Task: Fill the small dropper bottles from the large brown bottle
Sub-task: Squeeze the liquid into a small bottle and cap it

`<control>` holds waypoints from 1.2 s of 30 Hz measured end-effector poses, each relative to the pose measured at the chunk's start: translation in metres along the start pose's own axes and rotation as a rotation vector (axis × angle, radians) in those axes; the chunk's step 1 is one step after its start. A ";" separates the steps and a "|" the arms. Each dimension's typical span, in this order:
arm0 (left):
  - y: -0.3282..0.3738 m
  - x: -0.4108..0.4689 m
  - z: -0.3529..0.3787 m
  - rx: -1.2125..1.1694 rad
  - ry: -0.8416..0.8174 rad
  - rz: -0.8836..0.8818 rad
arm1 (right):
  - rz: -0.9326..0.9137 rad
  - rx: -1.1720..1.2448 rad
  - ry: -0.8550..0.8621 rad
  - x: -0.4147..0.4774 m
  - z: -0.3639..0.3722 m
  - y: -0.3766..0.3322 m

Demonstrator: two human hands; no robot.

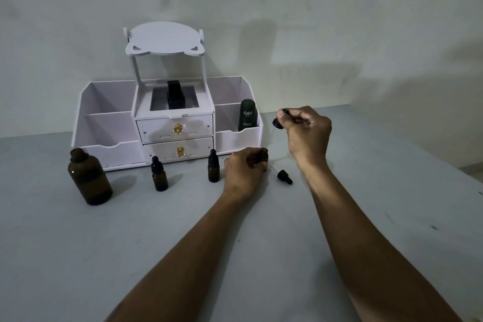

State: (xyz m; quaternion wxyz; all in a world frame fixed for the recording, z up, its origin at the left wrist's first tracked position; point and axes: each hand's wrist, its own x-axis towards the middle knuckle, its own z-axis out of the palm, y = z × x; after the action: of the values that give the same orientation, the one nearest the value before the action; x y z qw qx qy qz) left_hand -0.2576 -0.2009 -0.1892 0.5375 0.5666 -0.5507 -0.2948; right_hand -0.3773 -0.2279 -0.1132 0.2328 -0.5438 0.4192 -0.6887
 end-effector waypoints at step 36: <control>-0.027 -0.094 -0.304 0.029 0.514 -0.016 | 0.139 0.479 -0.361 -0.103 0.163 -0.117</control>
State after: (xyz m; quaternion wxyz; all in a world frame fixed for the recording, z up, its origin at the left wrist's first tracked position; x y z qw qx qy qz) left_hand 0.0109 -0.0308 -0.1633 0.6490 0.6350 -0.3958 -0.1375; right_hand -0.1763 -0.1379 -0.0637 0.4718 -0.5568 0.2331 -0.6427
